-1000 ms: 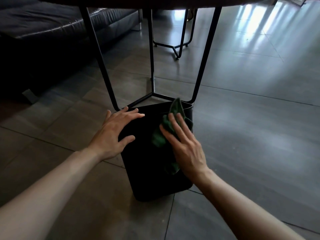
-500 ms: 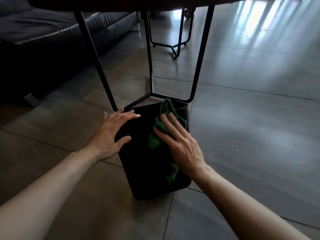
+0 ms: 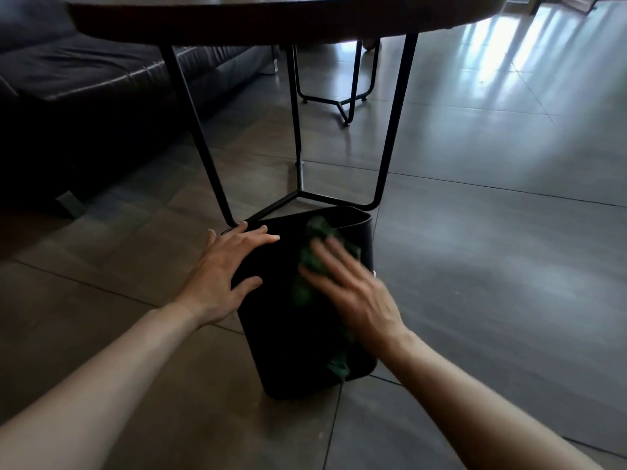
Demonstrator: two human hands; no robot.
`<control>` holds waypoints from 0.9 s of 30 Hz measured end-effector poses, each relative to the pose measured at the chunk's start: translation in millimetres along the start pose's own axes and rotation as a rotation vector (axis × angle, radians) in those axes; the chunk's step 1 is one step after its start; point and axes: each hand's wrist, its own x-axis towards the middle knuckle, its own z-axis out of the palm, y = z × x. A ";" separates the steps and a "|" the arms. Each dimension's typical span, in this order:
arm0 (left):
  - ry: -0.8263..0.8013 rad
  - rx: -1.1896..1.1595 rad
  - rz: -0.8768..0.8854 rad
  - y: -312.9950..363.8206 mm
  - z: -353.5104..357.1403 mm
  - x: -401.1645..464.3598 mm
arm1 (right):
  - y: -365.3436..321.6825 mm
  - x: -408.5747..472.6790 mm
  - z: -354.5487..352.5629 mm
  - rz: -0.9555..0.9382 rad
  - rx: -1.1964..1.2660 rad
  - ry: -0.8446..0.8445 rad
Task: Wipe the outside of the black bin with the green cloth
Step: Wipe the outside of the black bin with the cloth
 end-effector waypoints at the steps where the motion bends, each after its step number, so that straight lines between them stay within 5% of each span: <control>1: 0.000 -0.001 0.001 0.9 -0.1 -0.7 | 3.8 13.8 -4.9 0.092 -0.009 0.056; 4: 0.004 -0.001 0.006 1.7 -1.2 -3.1 | -2.0 22.1 -2.7 0.142 -0.024 0.077; 9: 0.010 -0.001 0.009 3.5 -2.8 -0.4 | -37.8 -60.3 31.5 -0.211 -0.029 -0.138; 12: 0.020 -0.015 0.026 0.6 -1.0 -3.6 | -41.7 -76.4 29.5 -0.257 -0.060 -0.236; 18: 0.019 -0.010 0.031 -5.5 0.1 -6.3 | -12.2 7.4 -2.7 0.166 -0.054 0.055; 24: 0.033 -0.019 0.025 -20.3 -3.4 -11.5 | -58.4 -19.2 -18.5 0.064 0.101 -0.174; 27: 0.041 -0.005 0.025 -39.0 -9.2 -24.7 | -72.3 -21.5 -48.4 0.349 0.415 -0.009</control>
